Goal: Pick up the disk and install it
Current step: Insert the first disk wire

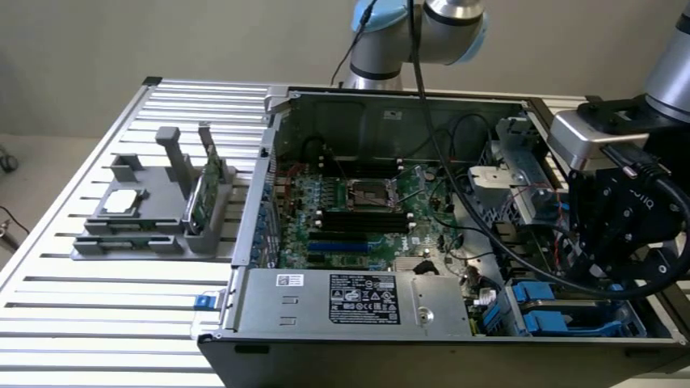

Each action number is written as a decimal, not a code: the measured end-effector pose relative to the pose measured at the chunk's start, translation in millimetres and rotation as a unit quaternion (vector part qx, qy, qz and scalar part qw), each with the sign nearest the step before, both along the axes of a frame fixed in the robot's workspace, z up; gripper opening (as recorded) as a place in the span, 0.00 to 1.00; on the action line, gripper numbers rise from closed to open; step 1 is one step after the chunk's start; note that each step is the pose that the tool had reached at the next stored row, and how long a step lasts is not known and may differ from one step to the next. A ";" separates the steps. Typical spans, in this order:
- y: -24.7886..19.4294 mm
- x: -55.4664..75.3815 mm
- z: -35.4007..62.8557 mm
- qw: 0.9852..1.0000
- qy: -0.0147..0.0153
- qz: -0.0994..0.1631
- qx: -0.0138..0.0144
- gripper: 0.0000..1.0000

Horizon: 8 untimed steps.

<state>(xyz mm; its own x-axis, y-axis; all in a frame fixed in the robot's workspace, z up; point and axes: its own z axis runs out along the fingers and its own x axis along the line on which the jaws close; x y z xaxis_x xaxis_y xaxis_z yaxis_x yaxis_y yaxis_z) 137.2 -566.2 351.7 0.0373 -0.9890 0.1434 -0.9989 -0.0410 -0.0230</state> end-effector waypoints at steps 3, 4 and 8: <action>0.0 0.0 0.0 1.000 0.000 0.000 0.000 0.11; 0.0 0.0 0.0 1.000 0.000 0.000 0.000 0.11; 0.0 0.0 0.1 1.000 0.000 -0.016 0.000 0.11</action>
<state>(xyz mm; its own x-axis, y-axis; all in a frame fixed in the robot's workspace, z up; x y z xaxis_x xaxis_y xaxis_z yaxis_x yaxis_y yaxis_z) 137.2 -566.2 351.8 0.0054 -0.9897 0.1429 -0.9997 -0.0088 -0.0230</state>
